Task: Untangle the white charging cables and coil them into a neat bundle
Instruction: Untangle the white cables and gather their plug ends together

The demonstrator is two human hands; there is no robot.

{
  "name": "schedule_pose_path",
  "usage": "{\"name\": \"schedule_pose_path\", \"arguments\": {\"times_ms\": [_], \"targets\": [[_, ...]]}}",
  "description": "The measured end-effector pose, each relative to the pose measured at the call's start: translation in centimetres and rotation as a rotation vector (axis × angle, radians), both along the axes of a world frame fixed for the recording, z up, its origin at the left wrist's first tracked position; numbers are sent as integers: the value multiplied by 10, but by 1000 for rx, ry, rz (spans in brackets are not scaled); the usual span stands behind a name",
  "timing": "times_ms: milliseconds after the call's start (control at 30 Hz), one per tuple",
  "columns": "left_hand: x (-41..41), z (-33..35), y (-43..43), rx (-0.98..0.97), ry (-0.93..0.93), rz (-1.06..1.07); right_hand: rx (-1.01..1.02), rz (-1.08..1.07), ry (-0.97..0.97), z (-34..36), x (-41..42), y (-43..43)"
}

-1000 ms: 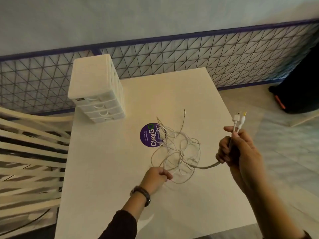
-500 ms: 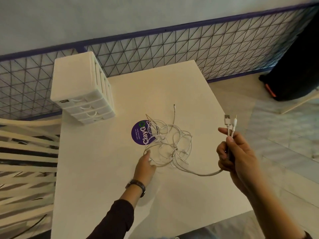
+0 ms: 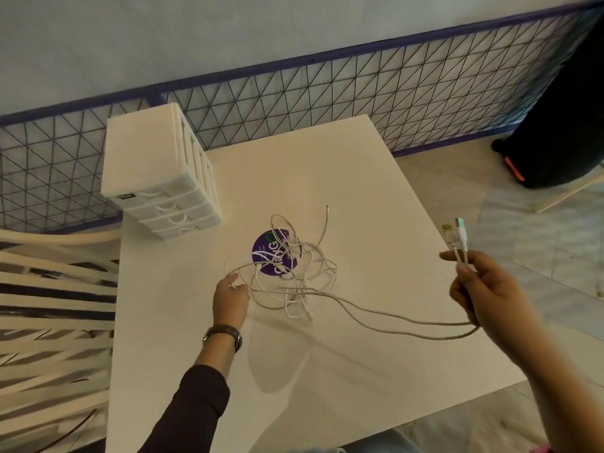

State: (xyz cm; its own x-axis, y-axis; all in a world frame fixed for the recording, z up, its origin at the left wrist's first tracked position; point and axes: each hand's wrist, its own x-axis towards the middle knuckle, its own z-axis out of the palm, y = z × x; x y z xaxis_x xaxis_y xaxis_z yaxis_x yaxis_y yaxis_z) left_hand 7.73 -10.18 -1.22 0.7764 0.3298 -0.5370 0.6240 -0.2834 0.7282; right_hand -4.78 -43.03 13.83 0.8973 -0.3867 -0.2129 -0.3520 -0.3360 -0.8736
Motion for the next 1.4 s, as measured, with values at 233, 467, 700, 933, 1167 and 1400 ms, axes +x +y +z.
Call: {"name": "schedule_pose_path", "arguments": {"times_ms": [233,467,700,933,1167,1400], "targets": [[-26,32,-5,466,-164,-36,165,111,66,-17,-5,49],[8,41,-90,269,-365,-1064,217,121,182,-26,-13,69],[53,-26,-85,723,-95,-1641,171,81,160,-29,-23,72],[48,-41,-73,735,-124,-1564,174,41,163,-37,-28,67],[15,33,-81,392,-420,-653,219,6,122,-30,-16,67],[-15,128,-65,-376,-222,-160,350,105,37,-15,17,87]]}}
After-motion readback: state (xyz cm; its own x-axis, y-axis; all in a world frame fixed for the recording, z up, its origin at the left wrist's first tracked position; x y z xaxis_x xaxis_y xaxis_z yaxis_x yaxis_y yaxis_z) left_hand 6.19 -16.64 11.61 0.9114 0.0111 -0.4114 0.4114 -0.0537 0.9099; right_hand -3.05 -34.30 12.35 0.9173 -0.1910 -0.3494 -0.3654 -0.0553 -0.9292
